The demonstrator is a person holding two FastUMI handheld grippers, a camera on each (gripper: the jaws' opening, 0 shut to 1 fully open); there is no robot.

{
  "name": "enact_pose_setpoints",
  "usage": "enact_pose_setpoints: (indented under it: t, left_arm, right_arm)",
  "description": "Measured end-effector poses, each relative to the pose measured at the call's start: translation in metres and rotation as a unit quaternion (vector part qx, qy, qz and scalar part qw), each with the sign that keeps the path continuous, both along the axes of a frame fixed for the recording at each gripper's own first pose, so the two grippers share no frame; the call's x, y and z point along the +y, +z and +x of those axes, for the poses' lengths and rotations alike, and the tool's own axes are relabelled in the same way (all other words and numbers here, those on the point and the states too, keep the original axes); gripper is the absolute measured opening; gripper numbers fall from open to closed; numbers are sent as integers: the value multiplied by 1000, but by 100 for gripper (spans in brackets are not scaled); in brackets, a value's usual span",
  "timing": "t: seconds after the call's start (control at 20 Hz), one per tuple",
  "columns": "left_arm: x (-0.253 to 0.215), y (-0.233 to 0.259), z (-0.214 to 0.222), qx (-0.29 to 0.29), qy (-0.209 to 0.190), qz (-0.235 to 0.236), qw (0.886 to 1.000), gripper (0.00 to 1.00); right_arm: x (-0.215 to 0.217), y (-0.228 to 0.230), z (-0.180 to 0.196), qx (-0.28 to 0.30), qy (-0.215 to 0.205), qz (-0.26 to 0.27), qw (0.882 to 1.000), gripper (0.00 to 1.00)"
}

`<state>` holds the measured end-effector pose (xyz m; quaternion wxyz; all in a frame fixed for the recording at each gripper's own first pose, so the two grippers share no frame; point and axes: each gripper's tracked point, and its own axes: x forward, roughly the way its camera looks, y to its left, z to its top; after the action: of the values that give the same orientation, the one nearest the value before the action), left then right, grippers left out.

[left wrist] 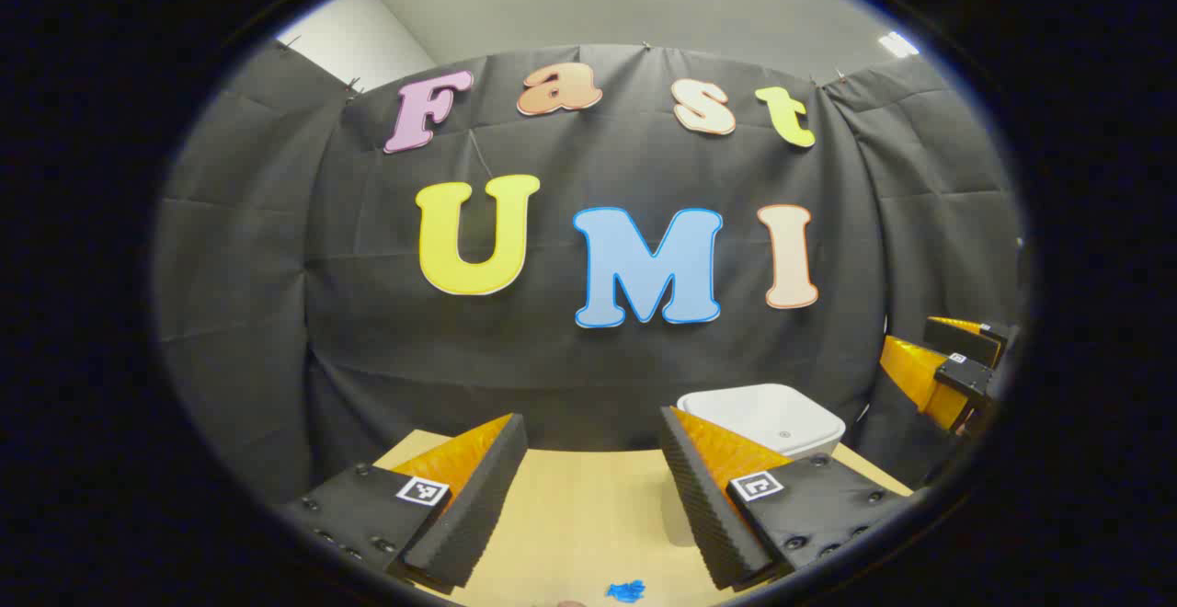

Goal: Press the lid of the desktop garbage bin to open it, pick up the crumpled paper on the desktop and throw it into the bin, then pick up the pop can on the desktop and drop it into the bin, and finally close the garbage bin lid.

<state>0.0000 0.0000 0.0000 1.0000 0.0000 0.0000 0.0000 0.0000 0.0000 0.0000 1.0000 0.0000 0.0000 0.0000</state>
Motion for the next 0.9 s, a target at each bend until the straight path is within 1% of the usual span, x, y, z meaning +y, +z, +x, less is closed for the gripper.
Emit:
enact_pose_setpoints:
  t: [0.1, 0.45, 0.6, 0.65, 0.7, 0.9]
  left_arm:
    - [-5, 0, 0, -1, -2, 2, 1000, 96]
    - [-12, 4, 7, -1, -7, 10, 1000, 96]
    - [-13, 5, 10, -1, -8, 5, 1000, 94]
    - [-14, 4, 10, 0, -7, 4, 1000, 96]
    - [-13, 3, 9, 0, -7, 4, 1000, 96]
    - [-14, 7, 7, -3, -5, 5, 1000, 95]
  right_arm:
    - [1, 2, -1, 0, 2, -3, 1000, 97]
    - [2, 1, 2, 6, -1, 13, 1000, 97]
    - [3, -2, 5, 13, 0, 17, 1000, 97]
    - [3, -3, 6, 14, 0, 18, 1000, 97]
    - [4, -3, 6, 15, 0, 18, 1000, 100]
    - [6, -5, 7, 18, 4, 20, 1000, 100]
